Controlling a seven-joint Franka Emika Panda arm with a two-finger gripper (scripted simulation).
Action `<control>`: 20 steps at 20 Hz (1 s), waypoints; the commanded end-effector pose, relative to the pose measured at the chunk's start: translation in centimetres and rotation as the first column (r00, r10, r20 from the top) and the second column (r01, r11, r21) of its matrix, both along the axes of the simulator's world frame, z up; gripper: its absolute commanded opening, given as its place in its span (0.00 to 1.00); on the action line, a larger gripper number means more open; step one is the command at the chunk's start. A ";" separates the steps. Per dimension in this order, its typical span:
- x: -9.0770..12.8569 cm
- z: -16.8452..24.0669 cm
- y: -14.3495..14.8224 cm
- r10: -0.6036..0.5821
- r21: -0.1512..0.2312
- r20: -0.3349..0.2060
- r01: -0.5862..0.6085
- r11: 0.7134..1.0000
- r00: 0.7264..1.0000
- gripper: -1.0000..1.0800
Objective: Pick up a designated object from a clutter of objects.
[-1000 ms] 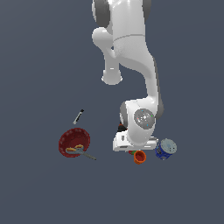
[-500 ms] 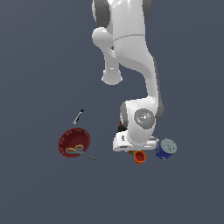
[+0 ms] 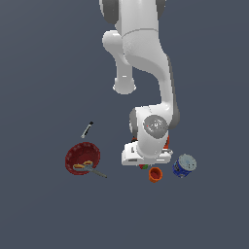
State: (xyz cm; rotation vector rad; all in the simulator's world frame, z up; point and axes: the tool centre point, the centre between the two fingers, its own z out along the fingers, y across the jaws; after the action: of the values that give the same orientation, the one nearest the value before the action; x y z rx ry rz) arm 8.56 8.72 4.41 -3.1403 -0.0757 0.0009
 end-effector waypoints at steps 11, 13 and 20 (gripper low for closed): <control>-1.6 9.7 -8.0 -0.001 0.001 0.001 0.001 1.000 1.000 0.00; -1.9 11.7 -9.7 -0.001 0.001 0.001 0.001 1.000 1.000 0.00; -2.9 18.6 -15.3 -0.001 0.002 0.001 0.001 1.000 1.000 0.00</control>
State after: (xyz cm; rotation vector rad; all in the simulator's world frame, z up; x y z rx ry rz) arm 5.96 -5.38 21.47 -3.1390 -0.0731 -0.0011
